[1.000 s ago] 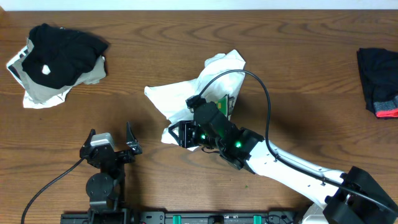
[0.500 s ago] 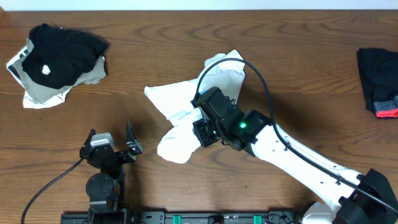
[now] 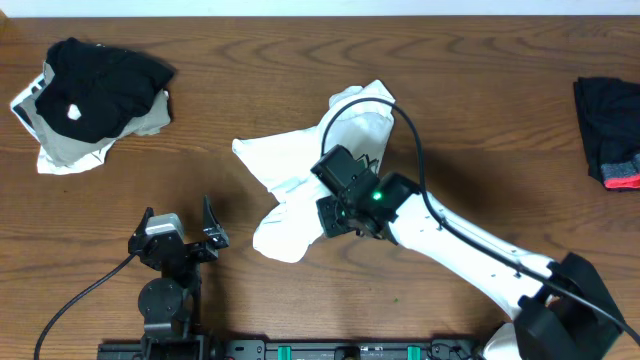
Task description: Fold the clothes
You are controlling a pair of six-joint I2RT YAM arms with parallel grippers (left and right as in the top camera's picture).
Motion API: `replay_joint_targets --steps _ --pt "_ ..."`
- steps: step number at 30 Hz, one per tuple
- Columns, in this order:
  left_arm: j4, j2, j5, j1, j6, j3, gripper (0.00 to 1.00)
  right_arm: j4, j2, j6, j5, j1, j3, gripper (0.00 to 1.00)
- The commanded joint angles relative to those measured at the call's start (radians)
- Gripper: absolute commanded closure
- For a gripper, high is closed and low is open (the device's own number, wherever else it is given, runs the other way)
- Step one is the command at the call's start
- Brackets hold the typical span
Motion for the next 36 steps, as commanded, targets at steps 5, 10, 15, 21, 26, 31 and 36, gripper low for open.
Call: replay_joint_targets --steps 5,10,15,21,26,31,36 --pt "-0.036 -0.006 -0.016 0.007 0.010 -0.021 0.02 0.003 0.029 0.153 0.057 -0.117 -0.004 0.40" --pt "-0.036 -0.006 -0.015 0.007 0.010 -0.021 0.02 0.002 0.029 0.155 0.141 -0.195 -0.006 0.01" --pt "-0.036 -0.006 -0.016 0.007 0.010 -0.021 0.02 0.003 0.029 0.155 0.224 -0.241 -0.024 0.01" --pt "-0.036 -0.006 -0.016 0.007 0.010 -0.021 0.02 0.066 0.029 0.155 0.234 -0.252 -0.094 0.01" --pt "-0.036 -0.006 0.010 0.007 -0.011 -0.021 0.02 0.146 0.029 0.156 0.234 -0.252 -0.172 0.01" --pt "-0.010 -0.006 0.406 0.007 -0.301 -0.021 0.02 0.213 0.029 0.159 0.234 -0.252 -0.196 0.01" --pt "-0.018 -0.006 0.778 0.007 -0.592 -0.021 0.02 0.235 0.029 0.159 0.235 -0.252 -0.196 0.01"
